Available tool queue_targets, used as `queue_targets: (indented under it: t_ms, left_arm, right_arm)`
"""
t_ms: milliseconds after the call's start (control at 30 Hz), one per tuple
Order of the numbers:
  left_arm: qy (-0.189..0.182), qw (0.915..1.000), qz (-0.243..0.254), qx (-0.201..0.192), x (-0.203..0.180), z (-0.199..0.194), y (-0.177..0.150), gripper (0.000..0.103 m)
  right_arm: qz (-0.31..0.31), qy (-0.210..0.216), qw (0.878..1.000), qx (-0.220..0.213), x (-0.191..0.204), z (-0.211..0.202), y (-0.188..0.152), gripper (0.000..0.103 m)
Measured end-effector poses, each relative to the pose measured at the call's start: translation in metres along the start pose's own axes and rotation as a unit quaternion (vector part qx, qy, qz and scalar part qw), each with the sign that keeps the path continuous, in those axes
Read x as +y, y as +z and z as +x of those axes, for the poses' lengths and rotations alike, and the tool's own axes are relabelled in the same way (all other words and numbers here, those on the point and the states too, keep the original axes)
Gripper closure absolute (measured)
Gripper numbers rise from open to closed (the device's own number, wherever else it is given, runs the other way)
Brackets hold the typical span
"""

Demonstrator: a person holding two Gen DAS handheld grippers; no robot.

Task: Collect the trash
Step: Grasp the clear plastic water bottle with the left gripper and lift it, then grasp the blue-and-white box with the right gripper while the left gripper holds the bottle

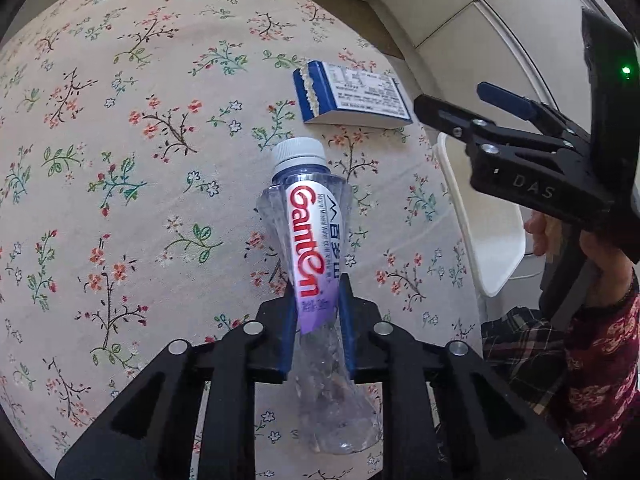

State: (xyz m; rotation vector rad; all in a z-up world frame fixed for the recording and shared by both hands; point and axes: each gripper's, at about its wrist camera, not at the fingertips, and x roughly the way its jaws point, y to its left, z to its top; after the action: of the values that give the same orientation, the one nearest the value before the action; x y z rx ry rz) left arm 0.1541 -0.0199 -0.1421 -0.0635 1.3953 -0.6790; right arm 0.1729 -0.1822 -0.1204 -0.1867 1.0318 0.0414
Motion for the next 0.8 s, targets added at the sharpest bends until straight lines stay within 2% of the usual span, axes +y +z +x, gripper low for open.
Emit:
queue_targets:
  t_ms: [100,133,200,300,400,600,633,700,733,800]
  left_arm:
    - [0.006,0.9997,-0.002,-0.025,-0.001,-0.015,0.001,0.086]
    - [0.002,0.9994,-0.008,-0.035,0.002,-0.023,0.001,0.086]
    - [-0.005,0.9984,-0.019,-0.053,0.009,-0.039,0.001,0.086]
    - [-0.015,0.9961,-0.038,-0.079,0.021,-0.063,-0.003,0.086]
    - [-0.021,0.9941,-0.051,-0.093,0.027,-0.076,-0.008,0.086]
    - [-0.022,0.9907,-0.065,-0.117,0.035,-0.095,-0.012,0.086]
    - [-0.02,0.9902,-0.068,-0.12,0.037,-0.096,-0.014,0.086]
    - [-0.016,0.9883,-0.081,-0.128,0.045,-0.101,-0.014,0.086]
    - [-0.015,0.9869,-0.089,-0.134,0.049,-0.104,-0.015,0.086]
    - [-0.01,0.9832,-0.105,-0.149,0.057,-0.112,-0.017,0.086]
  right_arm:
    - [-0.05,0.005,0.999,-0.01,0.009,0.002,0.006,0.007]
    - [-0.074,0.02,0.997,-0.007,0.013,0.004,0.007,0.007]
    - [-0.126,0.056,0.99,0.012,0.02,0.014,0.009,0.007]
    - [-0.209,0.059,0.976,0.023,0.032,0.029,0.009,0.007]
    - [-0.236,0.067,0.969,0.033,0.032,0.042,0.018,0.007]
    - [-0.242,0.103,0.962,0.077,0.033,0.077,0.027,0.009]
    - [-0.237,0.113,0.961,0.087,0.035,0.082,0.025,0.019]
    - [-0.21,0.132,0.965,0.087,0.037,0.087,0.025,0.029]
    - [-0.193,0.142,0.967,0.081,0.038,0.086,0.029,0.045]
    - [-0.167,0.145,0.972,0.072,0.043,0.081,0.035,0.058]
